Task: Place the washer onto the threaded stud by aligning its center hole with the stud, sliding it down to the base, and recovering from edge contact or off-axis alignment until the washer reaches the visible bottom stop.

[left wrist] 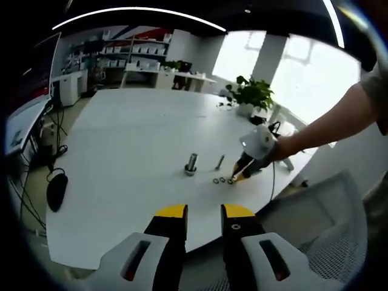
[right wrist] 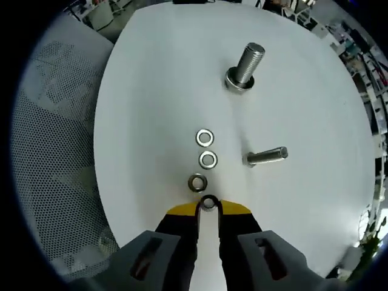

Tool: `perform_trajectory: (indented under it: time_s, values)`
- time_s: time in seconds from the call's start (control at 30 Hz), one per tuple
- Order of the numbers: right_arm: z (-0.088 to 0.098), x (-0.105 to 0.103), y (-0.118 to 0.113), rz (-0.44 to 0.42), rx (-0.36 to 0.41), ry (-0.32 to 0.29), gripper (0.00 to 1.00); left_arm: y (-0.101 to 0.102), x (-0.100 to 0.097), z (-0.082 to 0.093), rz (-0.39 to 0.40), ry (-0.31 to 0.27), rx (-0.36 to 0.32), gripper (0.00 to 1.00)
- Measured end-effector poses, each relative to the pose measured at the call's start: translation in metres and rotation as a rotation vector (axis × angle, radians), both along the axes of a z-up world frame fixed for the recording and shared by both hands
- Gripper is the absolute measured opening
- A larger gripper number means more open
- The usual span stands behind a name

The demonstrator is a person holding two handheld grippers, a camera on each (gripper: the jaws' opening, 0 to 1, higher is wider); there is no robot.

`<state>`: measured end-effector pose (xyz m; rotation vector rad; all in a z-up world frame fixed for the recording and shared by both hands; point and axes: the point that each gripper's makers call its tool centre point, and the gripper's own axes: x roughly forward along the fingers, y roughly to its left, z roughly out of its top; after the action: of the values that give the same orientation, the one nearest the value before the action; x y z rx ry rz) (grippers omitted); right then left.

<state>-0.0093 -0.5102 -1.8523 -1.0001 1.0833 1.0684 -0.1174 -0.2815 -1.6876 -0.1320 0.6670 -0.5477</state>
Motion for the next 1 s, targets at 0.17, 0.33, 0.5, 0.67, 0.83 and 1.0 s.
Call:
perform_trajectory:
  time_s: [0.17, 0.33, 0.5, 0.67, 0.83, 1.0]
  values:
    - [0.007, 0.002, -0.002, -0.036, 0.029, -0.001, 0.13, -0.002, -0.002, -0.003, -0.011, 0.016, 0.006, 0.19]
    - [0.028, 0.018, 0.009, -0.137, 0.128, -0.025, 0.13, 0.0, -0.002, -0.004, -0.005, 0.02, 0.007, 0.19]
    - [0.048, 0.028, 0.017, -0.164, 0.171, -0.045, 0.13, 0.0, -0.001, -0.003, -0.002, 0.016, 0.002, 0.19]
    - [0.055, 0.033, 0.02, -0.175, 0.193, -0.048, 0.13, -0.003, -0.003, -0.003, -0.018, 0.018, 0.005, 0.19]
    - [0.063, 0.042, 0.026, -0.169, 0.203, -0.08, 0.13, -0.001, -0.002, -0.003, -0.01, 0.015, 0.002, 0.19]
    - [0.068, 0.048, 0.036, -0.154, 0.208, -0.101, 0.13, -0.002, -0.002, -0.003, -0.014, 0.015, 0.004, 0.19]
